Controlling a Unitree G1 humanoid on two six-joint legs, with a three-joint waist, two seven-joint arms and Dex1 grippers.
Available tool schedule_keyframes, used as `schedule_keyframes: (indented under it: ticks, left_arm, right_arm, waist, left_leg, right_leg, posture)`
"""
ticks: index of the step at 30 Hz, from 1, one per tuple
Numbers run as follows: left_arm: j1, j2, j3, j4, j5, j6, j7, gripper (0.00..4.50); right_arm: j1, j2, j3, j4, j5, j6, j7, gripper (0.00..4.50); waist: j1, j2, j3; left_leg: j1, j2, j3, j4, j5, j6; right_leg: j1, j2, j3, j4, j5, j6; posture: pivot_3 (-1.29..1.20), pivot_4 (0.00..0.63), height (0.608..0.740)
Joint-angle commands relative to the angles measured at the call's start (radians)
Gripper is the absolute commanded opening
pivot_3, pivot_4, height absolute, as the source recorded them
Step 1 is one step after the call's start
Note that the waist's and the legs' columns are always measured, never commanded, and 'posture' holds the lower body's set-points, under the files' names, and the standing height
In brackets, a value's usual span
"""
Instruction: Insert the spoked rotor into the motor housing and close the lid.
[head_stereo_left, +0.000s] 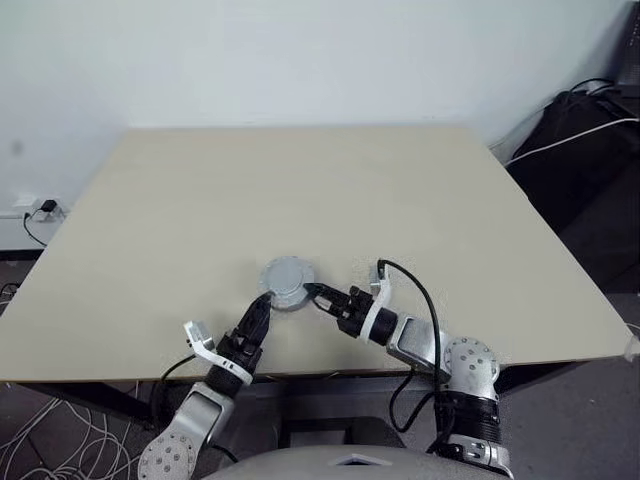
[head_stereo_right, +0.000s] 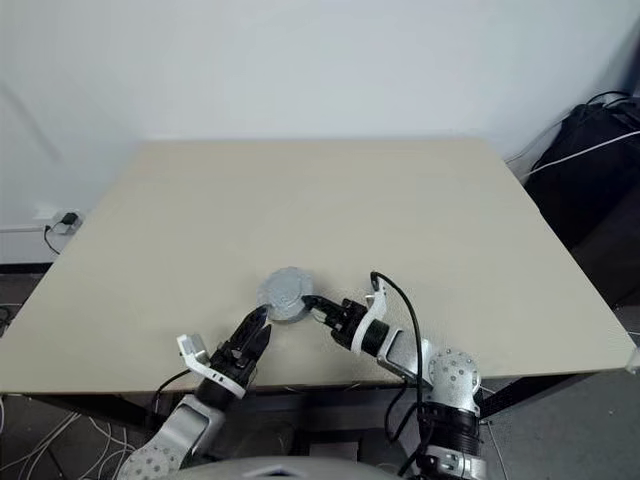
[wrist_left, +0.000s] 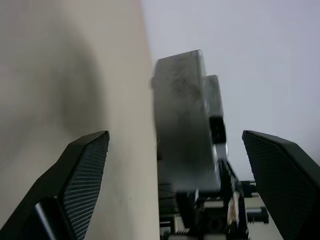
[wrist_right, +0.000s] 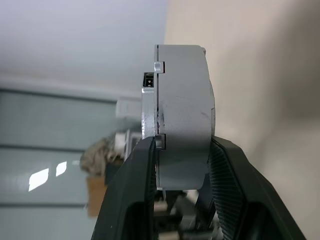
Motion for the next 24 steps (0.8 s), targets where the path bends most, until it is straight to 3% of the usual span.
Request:
schedule_keyframes:
  ticks: [1, 13, 16, 21, 24]
  left_arm:
    - [-0.048, -0.082, -0.014, 0.002, -0.033, -0.029, -0.024, 4.5]
    - [-0.032, -0.057, -0.059, 0.0, -0.078, -0.024, -0.036, 4.5]
    - [-0.001, -0.04, -0.06, -0.009, -0.1, -0.003, -0.026, 3.91]
    - [0.036, -0.05, -0.054, -0.042, -0.116, -0.014, -0.016, 2.28]
    - [0.038, -0.055, -0.058, -0.046, -0.12, -0.029, -0.013, 2.12]
  right_arm:
    - [-0.005, 0.032, 0.02, -0.051, 0.077, -0.007, 0.008, 1.22]
    - [0.006, 0.007, 0.053, -0.047, 0.123, -0.004, -0.024, 1.22]
    - [0.006, 0.003, 0.052, -0.043, 0.121, -0.013, -0.03, 1.22]
    - [0.006, -0.004, 0.048, -0.035, 0.119, -0.022, -0.031, 1.22]
    - [0.006, -0.004, 0.055, -0.033, 0.121, -0.025, -0.033, 1.22]
  waist:
    - [0.0, 0.0, 0.0]
    - [-0.001, 0.0, 0.0]
    - [-0.001, 0.0, 0.0]
    - [-0.001, 0.0, 0.0]
    - [-0.001, 0.0, 0.0]
  left_leg:
    - [0.0, 0.0, 0.0, 0.0, 0.0, 0.0]
    - [0.0, 0.0, 0.0, 0.001, 0.0, 0.001]
    - [0.0, 0.0, 0.0, 0.001, 0.0, 0.001]
    - [0.0, 0.0, 0.0, 0.001, 0.0, 0.001]
    - [0.0, 0.0, 0.0, 0.001, 0.0, 0.001]
  right_leg:
    - [0.0, 0.0, 0.0, 0.0, 0.0, 0.0]
    - [0.001, 0.0, 0.0, 0.0, 0.0, 0.0]
    - [0.001, 0.0, 0.0, 0.0, 0.0, 0.0]
    - [0.001, 0.0, 0.0, 0.0, 0.0, 0.0]
    - [0.001, 0.0, 0.0, 0.0, 0.0, 0.0]
  posture:
    - [0.0, 0.0, 0.74]
    - [0.0, 0.0, 0.74]
    - [0.0, 0.0, 0.74]
    - [0.0, 0.0, 0.74]
    - [0.0, 0.0, 0.74]
